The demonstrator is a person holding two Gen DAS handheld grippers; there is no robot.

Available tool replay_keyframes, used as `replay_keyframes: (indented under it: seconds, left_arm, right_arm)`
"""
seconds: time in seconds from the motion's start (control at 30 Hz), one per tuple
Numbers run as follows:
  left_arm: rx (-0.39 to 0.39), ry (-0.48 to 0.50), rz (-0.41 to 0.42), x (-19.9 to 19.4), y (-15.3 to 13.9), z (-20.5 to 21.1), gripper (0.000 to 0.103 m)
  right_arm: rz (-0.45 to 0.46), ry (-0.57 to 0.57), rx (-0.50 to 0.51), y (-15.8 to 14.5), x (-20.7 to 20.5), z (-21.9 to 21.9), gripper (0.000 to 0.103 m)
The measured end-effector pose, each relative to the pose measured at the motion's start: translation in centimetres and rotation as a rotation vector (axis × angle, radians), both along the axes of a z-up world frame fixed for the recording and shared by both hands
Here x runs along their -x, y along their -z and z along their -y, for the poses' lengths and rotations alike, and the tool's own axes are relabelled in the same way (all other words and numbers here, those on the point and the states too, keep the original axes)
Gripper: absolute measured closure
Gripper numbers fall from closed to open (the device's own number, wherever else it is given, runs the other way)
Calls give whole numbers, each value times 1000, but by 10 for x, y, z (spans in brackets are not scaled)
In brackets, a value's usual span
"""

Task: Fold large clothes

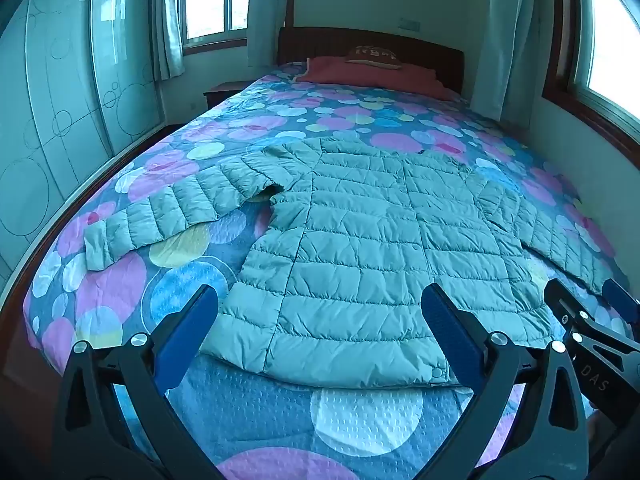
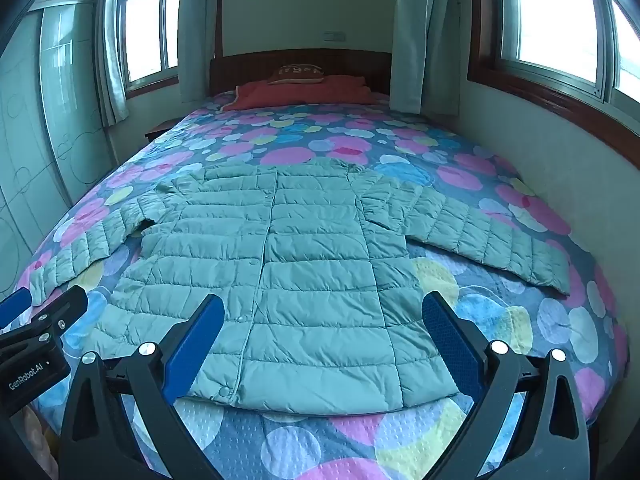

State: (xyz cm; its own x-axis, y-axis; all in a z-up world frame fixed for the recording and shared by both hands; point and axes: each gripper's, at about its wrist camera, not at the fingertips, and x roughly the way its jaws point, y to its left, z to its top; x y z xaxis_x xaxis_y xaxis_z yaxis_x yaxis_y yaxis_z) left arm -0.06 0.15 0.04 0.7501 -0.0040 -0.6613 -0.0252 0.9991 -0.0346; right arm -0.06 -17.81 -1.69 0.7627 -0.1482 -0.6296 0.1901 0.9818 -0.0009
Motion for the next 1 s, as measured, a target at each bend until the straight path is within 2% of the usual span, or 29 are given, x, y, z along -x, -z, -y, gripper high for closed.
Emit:
replay_keyframes:
  seconds: [0.1,0.3,1.0]
  left_arm:
    - [18,0,6,1,0,-2,2]
    - [3,1,7,3,-13,0,2]
    - [-7,8,12,8,-4,-3,2]
  right_arm:
    - [-2,3,2,0,0,1,4]
    - [3,4,0,0,2,-4,5]
    - [-1,-5,-5,1,2,-4,5]
